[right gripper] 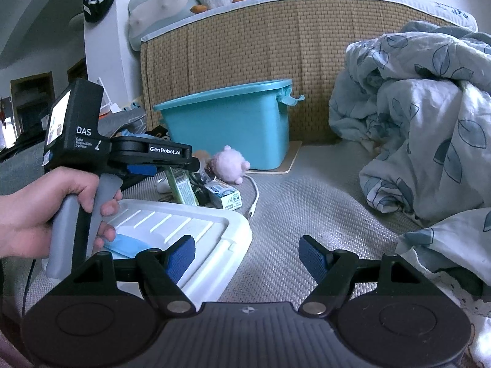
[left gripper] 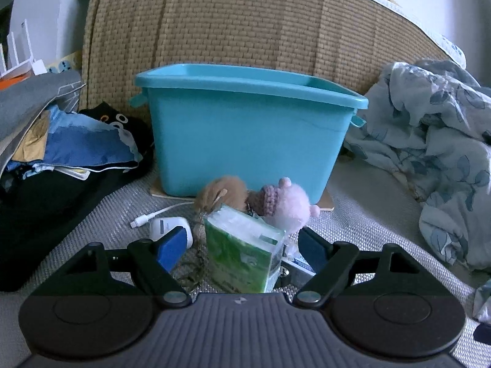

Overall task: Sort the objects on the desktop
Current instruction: 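Move the left gripper to the green tissue pack and close on it, then lift the tissue pack with the left gripper over the teal bin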

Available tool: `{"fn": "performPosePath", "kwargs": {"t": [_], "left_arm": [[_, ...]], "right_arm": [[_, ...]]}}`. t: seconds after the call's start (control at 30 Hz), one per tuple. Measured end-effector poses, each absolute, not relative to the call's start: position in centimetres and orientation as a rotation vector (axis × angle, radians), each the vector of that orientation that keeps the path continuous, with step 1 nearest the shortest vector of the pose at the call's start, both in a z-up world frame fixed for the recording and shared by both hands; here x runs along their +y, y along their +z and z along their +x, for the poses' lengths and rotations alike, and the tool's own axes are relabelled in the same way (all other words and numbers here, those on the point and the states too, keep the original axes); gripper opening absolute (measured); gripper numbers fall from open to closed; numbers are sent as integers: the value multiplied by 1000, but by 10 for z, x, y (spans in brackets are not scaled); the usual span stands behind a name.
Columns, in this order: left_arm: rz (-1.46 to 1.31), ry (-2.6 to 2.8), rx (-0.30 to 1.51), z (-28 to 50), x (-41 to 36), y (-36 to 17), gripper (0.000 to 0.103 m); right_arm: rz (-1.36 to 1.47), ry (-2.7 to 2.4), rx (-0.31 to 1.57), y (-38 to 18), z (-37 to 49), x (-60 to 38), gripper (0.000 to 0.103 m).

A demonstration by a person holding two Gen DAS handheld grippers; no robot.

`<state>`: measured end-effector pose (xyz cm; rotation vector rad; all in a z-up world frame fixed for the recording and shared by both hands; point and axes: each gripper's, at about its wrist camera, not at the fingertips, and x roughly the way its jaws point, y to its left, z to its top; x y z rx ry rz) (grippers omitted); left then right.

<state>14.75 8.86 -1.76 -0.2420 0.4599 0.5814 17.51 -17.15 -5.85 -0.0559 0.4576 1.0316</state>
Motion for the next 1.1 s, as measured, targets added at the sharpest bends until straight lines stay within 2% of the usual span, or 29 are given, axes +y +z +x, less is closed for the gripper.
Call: {"fn": "performPosePath", "kwargs": {"t": [0.13,0.2,0.27,0.37,1.1], "left_arm": [[-238,577,464,148,89,-18,71],[-231,577,468,148,89,-19,70],[-228,576,474,147,90,-20,60],[-224,569,481,146,90,-20,53],[-230,591,433,128,91,14,51]], "right_arm": [[-57,1028,461,-59,176,-171,79],[-58,1028,461,-60,176,-171,79],[-61,1026,461,-60,175,-170,79],[-63,1026,459,-60,175,-170,79],[-69,1032,450,-59,173,-170,79]]}}
